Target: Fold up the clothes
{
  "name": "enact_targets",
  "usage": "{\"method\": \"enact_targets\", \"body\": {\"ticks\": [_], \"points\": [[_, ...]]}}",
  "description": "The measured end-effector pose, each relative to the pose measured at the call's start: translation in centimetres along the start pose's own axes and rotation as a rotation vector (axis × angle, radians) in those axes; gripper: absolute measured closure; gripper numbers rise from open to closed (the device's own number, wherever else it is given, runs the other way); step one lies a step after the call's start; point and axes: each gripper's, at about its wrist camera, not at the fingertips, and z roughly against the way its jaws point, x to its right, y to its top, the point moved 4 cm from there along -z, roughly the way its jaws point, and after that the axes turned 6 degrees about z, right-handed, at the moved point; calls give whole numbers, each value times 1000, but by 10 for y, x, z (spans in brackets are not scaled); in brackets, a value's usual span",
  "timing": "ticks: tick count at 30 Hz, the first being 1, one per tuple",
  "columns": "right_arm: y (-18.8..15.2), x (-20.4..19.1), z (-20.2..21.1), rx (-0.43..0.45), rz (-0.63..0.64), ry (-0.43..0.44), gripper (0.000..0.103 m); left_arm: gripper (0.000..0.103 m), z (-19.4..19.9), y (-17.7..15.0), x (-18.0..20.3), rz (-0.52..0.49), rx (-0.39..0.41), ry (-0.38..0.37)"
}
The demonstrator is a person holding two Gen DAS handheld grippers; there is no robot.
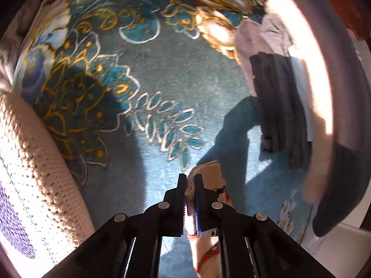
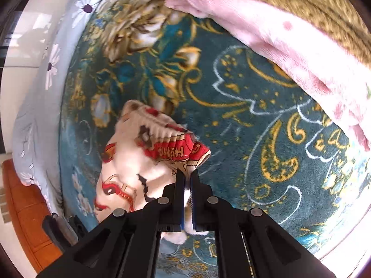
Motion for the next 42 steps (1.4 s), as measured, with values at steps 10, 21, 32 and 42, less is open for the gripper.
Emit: {"method": "enact_targets", "body": {"ticks": [10, 21, 32, 42], "points": [[0, -18, 16, -1, 72, 11, 98, 97, 114, -91, 93, -527, 259, -60], [-6, -10, 15, -57, 66, 30, 98, 93, 51, -221, 129, -790, 74, -28], [-6, -10, 4, -106, 113, -39, 97, 40, 8, -44, 30, -393, 82, 133], [-21, -18, 0, -106, 120, -151, 96, 36, -40, -28, 26, -534, 24, 142]]}}
